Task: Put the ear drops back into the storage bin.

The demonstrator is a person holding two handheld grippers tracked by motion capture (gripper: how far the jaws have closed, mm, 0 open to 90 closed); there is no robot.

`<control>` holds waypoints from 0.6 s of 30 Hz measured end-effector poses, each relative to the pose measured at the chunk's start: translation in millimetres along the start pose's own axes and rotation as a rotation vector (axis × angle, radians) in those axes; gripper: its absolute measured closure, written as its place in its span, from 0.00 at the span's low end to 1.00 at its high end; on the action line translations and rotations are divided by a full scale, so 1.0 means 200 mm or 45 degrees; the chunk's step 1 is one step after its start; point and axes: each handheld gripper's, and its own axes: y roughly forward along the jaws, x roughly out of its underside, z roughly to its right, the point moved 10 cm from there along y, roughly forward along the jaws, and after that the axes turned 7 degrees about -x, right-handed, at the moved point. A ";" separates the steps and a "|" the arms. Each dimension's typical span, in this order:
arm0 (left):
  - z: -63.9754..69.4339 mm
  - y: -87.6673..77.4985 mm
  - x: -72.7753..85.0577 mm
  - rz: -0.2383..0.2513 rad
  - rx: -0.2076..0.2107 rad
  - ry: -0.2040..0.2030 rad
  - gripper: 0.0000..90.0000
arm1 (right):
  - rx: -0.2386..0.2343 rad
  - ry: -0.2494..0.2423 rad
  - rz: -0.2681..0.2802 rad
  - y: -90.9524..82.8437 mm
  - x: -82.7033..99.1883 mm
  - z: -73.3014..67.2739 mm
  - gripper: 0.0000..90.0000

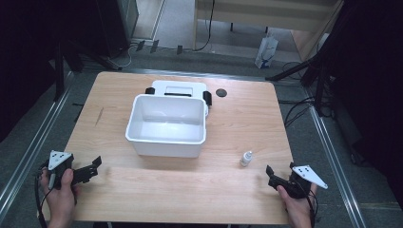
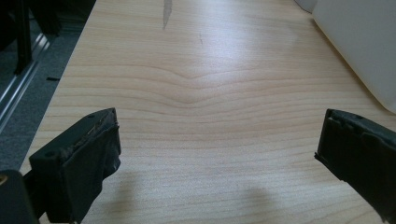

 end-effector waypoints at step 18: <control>0.00 0.00 0.00 0.005 -0.016 0.011 0.00 | -0.052 -0.098 -0.251 0.04 0.02 -0.08 0.19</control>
